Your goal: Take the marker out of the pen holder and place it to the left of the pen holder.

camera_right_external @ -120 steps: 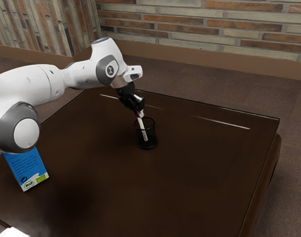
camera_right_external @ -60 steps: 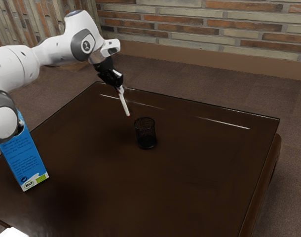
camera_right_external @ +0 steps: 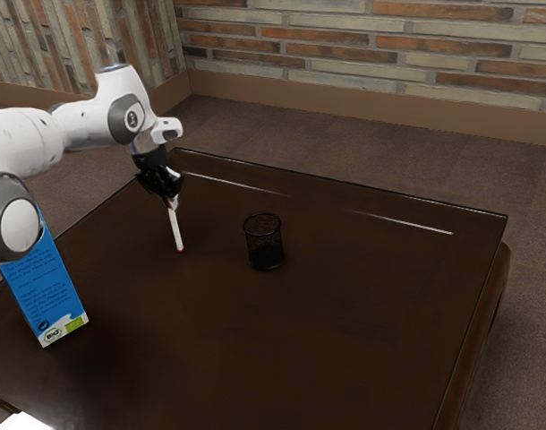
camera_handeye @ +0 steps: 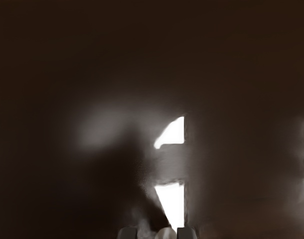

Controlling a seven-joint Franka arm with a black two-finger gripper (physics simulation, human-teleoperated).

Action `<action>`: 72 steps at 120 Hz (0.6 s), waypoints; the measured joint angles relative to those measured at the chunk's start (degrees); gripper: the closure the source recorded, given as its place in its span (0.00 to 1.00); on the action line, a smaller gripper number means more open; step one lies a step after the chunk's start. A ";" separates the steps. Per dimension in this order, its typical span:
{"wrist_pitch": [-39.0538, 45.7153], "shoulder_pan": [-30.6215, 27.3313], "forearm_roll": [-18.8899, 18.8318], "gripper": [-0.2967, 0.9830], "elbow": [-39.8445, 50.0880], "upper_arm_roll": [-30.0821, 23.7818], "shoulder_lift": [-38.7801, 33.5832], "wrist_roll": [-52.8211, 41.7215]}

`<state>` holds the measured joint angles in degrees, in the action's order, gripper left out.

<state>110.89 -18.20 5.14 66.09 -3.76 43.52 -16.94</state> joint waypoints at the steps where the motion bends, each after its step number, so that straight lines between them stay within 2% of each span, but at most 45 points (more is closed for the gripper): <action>1: -0.10 0.00 -0.10 0.79 -0.05 0.01 0.06 -0.01; 18: -1.42 -0.03 -0.76 0.54 -0.48 0.06 0.73 -0.41; 31: -1.94 -0.17 -0.91 0.42 -1.01 0.07 0.53 -0.69; 49: -2.65 -0.41 -0.62 0.32 -1.03 0.15 -1.69 -1.00; 72: -5.27 0.54 -0.84 0.27 1.23 -0.07 -7.00 -1.29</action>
<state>105.62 -17.66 4.31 67.32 -3.82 36.52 -18.23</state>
